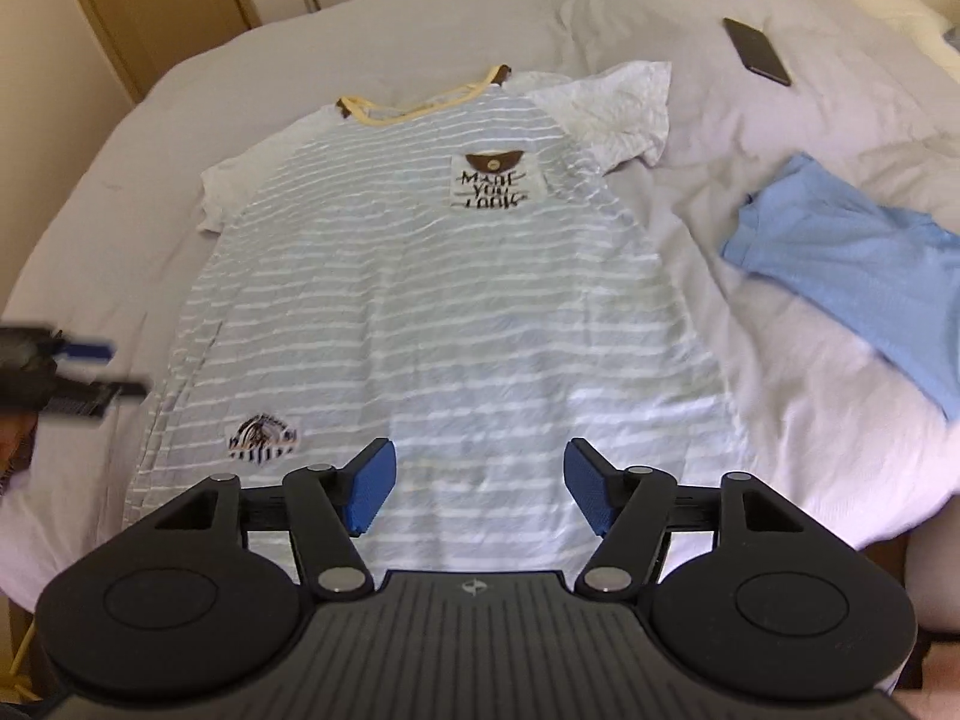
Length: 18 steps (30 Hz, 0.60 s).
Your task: Fold clothes
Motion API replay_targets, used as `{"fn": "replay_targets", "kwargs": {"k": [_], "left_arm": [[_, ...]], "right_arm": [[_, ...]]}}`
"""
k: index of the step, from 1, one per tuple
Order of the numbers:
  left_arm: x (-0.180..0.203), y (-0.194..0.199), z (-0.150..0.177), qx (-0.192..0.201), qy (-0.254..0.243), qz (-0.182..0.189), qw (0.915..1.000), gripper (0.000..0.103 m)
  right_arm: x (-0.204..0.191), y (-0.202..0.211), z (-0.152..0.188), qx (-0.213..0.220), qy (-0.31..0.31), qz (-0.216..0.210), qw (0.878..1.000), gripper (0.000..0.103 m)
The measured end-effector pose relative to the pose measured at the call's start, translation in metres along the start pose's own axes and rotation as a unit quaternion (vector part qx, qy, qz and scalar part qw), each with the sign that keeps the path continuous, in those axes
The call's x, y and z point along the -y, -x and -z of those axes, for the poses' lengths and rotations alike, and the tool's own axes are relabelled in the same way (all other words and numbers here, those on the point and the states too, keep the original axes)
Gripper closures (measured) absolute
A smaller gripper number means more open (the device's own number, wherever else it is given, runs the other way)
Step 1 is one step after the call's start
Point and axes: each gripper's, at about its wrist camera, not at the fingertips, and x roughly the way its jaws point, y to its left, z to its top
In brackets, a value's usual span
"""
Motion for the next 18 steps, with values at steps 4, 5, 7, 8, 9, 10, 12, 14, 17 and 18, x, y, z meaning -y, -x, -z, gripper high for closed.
{"fn": "replay_targets", "kwargs": {"k": [4, 5, 7, 8, 9, 10, 12, 14, 17, 18], "left_arm": [[-0.026, -0.055, -0.007, -0.006, -0.043, 0.009, 0.999, 0.045], [-0.033, -0.066, -0.006, -0.011, -0.058, 0.007, 0.9982, 0.043], [-0.052, -0.074, 0.004, -0.02, -0.071, 0.018, 0.9971, 0.042], [-0.061, -0.07, 0.008, -0.019, -0.072, 0.027, 0.9969, 0.042], [-0.068, -0.064, 0.011, -0.019, -0.076, 0.03, 0.9965, 0.048], [-0.075, -0.056, 0.014, -0.02, -0.078, 0.029, 0.9964, 0.052], [-0.09, -0.035, 0.018, -0.015, -0.061, 0.047, 0.997, 0.053], [-0.098, -0.013, 0.019, -0.006, -0.051, 0.059, 0.997, 0.053], [-0.102, 0.03, 0.018, 0.013, -0.045, 0.075, 0.9961, 0.05], [-0.101, 0.045, 0.017, 0.02, -0.044, 0.08, 0.9956, 0.046]], "right_arm": [[-0.042, 0.004, 0.032, -0.006, -0.029, 0.048, 0.998, 0.038], [-0.053, 0.003, 0.04, -0.009, -0.037, 0.059, 0.998, 0.038], [-0.075, 0.004, 0.054, -0.014, -0.054, 0.079, 0.995, 0.038], [-0.086, 0.006, 0.059, -0.013, -0.063, 0.085, 0.994, 0.038], [-0.097, 0.008, 0.064, -0.013, -0.072, 0.09, 0.993, 0.038], [-0.107, 0.011, 0.068, -0.013, -0.08, 0.096, 0.992, 0.038], [-0.125, 0.018, 0.069, -0.012, -0.095, 0.101, 0.99, 0.037], [-0.142, 0.031, 0.065, -0.003, -0.105, 0.105, 0.989, 0.033], [-0.158, 0.055, 0.056, 0.016, -0.111, 0.113, 0.987, 0.03], [-0.162, 0.061, 0.053, 0.021, -0.114, 0.114, 0.987, 0.03]]}}
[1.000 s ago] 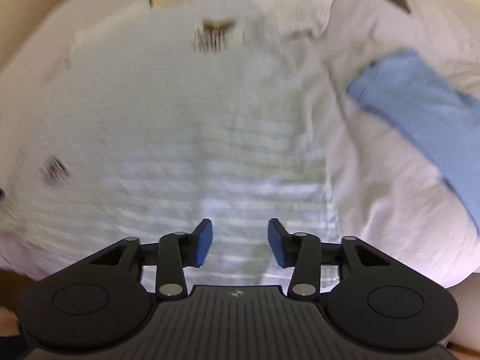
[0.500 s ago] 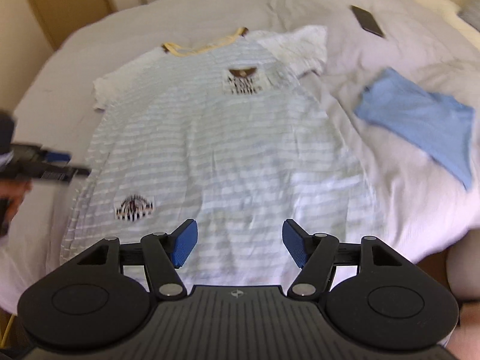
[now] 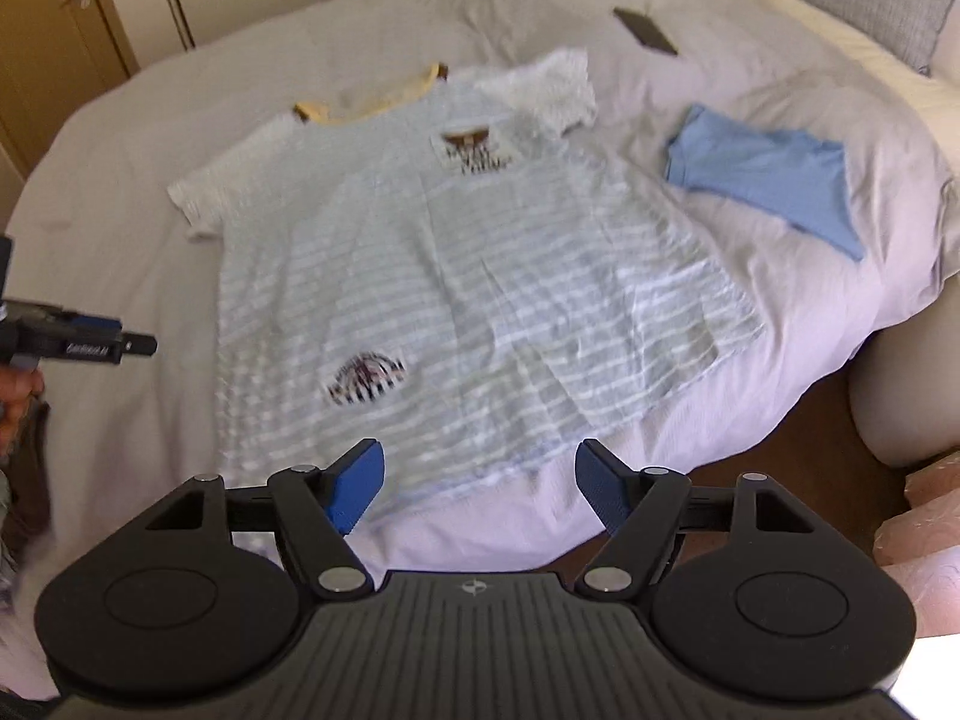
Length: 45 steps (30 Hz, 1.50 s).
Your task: Fold clothes
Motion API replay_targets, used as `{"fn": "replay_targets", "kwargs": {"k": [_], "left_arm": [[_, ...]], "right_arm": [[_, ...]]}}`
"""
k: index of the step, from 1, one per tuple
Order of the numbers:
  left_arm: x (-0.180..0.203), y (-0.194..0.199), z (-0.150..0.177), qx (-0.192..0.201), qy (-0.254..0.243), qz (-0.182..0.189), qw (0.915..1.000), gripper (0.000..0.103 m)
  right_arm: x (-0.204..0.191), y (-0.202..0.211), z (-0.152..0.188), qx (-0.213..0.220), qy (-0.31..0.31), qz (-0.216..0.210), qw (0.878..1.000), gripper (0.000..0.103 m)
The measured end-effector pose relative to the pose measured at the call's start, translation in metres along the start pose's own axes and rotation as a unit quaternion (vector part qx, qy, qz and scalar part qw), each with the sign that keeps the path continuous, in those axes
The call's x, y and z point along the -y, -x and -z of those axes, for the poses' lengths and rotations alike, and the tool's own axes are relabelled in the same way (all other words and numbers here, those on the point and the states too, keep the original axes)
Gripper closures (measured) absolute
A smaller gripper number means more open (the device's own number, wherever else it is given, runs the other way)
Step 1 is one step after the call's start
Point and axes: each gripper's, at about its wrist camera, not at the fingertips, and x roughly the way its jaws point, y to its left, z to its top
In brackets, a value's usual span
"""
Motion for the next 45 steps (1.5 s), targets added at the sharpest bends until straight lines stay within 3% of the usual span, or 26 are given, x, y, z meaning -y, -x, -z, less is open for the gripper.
{"fn": "replay_targets", "kwargs": {"k": [5, 9, 15, 20, 25, 32, 45], "left_arm": [[0.017, 0.063, -0.013, 0.025, 0.002, 0.018, 0.9995, 0.031], [0.03, 0.108, -0.022, 0.063, 0.006, 0.012, 0.9979, 0.012], [0.05, 0.155, -0.028, 0.095, 0.022, 0.001, 0.9952, 0.002], [0.075, 0.185, -0.02, 0.099, 0.02, 0.002, 0.9949, 0.002], [0.1, 0.202, -0.003, 0.099, 0.002, 0.004, 0.9951, 0.001], [0.116, 0.206, 0.019, 0.087, -0.004, 0.001, 0.9962, 0.001], [0.138, 0.201, 0.025, 0.061, -0.05, 0.001, 0.9969, 0.001]], "right_arm": [[-0.006, 0.035, -0.017, 0.032, -0.018, 0.005, 0.999, 0.014], [-0.007, 0.061, -0.029, 0.055, -0.019, 0.0, 0.998, 0.013], [-0.002, 0.088, -0.034, 0.064, -0.028, -0.008, 0.998, 0.013], [0.0, 0.108, -0.027, 0.05, -0.032, -0.005, 0.998, 0.005], [-0.003, 0.124, -0.008, 0.037, -0.016, -0.009, 0.999, 0.005], [-0.006, 0.127, 0.027, 0.003, -0.006, -0.029, 1.0, 0.005], [0.002, 0.122, 0.061, -0.026, -0.028, -0.038, 0.999, 0.004]]}}
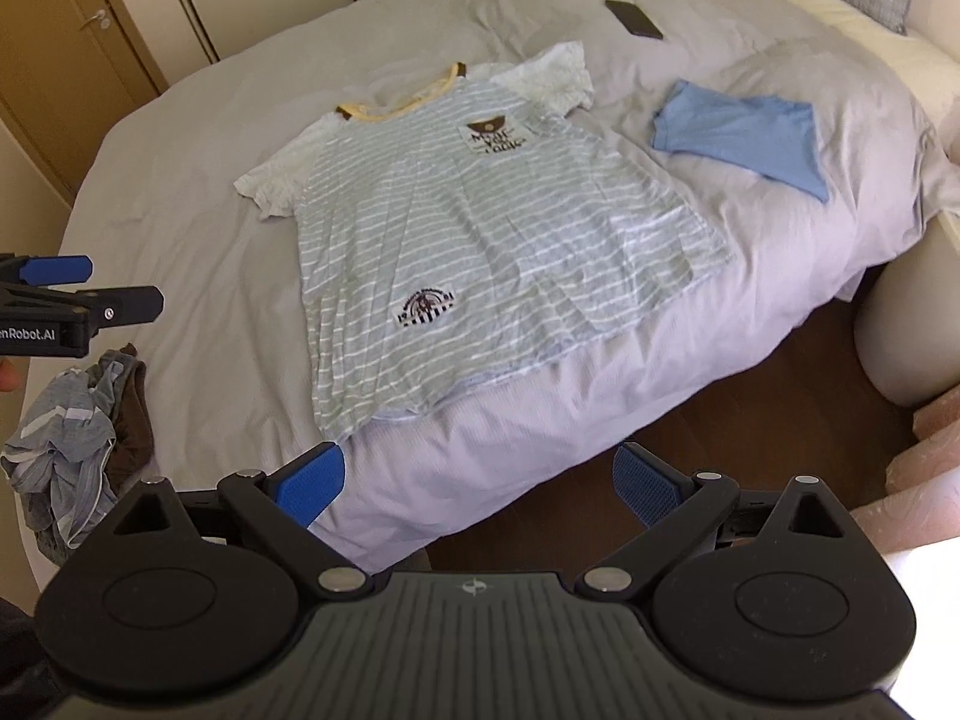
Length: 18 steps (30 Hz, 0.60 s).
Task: Fold clothes
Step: 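Move both open grippers toward the side edge of the striped T-shirt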
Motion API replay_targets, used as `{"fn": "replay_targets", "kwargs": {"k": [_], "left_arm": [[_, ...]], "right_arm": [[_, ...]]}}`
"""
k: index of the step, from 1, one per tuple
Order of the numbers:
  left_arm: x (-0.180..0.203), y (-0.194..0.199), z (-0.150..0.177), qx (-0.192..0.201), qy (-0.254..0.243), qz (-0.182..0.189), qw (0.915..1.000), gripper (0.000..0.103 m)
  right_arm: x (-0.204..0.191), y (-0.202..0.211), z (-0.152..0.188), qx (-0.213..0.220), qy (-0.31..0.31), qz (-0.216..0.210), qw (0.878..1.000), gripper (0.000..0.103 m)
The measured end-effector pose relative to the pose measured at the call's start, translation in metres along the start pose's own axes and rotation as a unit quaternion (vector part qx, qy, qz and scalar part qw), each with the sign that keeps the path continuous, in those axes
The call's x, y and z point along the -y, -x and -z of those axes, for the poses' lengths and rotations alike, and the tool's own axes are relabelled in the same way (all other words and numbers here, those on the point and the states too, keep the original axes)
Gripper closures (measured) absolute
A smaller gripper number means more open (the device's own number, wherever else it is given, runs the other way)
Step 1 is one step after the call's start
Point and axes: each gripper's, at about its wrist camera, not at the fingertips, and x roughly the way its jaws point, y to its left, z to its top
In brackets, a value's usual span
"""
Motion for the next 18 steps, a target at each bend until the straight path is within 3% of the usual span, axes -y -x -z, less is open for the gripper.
{"fn": "replay_targets", "kwargs": {"k": [8, 18], "left_arm": [[-0.001, -0.001, -0.007, 0.007, -0.006, 0.007, 0.9999, 0.001], [-0.022, 0.002, 0.001, 0.009, 0.025, -0.008, 0.9996, 0.001]], "right_arm": [[-0.007, 0.002, -0.002, 0.002, -0.002, 0.003, 1.0, 0.004], [-0.022, -0.001, -0.014, 0.002, 0.02, -0.001, 1.0, 0.004]]}}
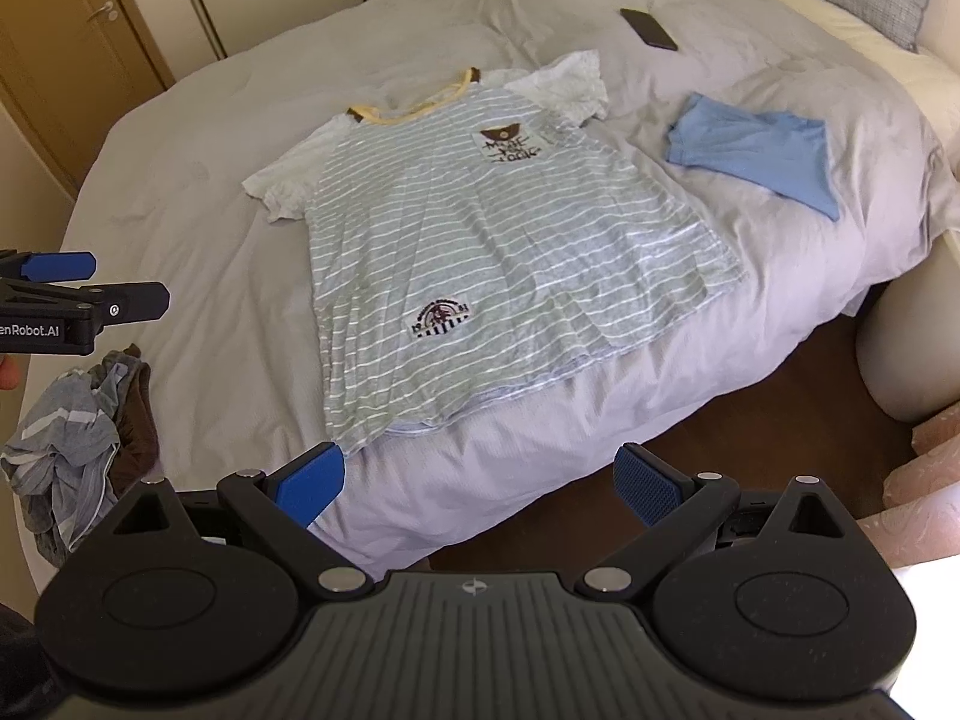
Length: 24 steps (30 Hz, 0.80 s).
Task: Fold clothes
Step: 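Move both open grippers toward the side edge of the striped T-shirt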
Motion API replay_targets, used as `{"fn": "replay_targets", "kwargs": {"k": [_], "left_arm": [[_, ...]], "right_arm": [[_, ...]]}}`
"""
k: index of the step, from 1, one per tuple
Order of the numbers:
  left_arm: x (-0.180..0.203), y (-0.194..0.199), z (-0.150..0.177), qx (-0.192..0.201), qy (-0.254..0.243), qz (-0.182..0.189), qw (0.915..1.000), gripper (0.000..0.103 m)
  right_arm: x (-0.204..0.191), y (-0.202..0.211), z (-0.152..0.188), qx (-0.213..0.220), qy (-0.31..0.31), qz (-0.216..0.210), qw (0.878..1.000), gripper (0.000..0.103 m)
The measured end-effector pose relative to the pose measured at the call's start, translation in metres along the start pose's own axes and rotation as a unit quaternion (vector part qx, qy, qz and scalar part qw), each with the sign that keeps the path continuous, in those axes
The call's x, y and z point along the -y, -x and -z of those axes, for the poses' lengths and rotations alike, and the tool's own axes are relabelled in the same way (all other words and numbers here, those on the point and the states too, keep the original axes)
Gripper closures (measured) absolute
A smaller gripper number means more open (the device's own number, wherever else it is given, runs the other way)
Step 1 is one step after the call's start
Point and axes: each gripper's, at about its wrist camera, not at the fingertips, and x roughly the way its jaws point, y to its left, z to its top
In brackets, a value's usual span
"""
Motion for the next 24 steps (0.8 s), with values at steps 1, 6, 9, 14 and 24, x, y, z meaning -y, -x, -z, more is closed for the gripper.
{"fn": "replay_targets", "kwargs": {"k": [1, 6, 9, 14, 24], "left_arm": [[-0.002, 0.0, 0.002, 0.0, 0.004, -0.003, 1.0, 0.001], [-0.014, 0.003, 0.015, 0.003, 0.031, -0.024, 0.9992, 0.001], [-0.028, 0.003, 0.024, 0.004, 0.038, -0.049, 0.9981, 0.001], [-0.079, -0.01, 0.026, -0.002, 0.062, -0.096, 0.9935, 0.001], [-0.199, -0.115, -0.024, -0.002, 0.131, -0.099, 0.9864, 0.001]], "right_arm": [[-0.001, -0.001, 0.0, -0.001, 0.004, -0.002, 1.0, 0.004], [-0.01, -0.008, -0.005, -0.005, 0.034, -0.008, 0.999, 0.004], [-0.015, -0.018, -0.01, -0.005, 0.056, -0.014, 0.998, 0.004], [-0.041, -0.041, -0.034, 0.015, 0.12, -0.028, 0.992, 0.004], [-0.117, -0.107, -0.121, 0.052, 0.268, -0.041, 0.961, 0.008]]}}
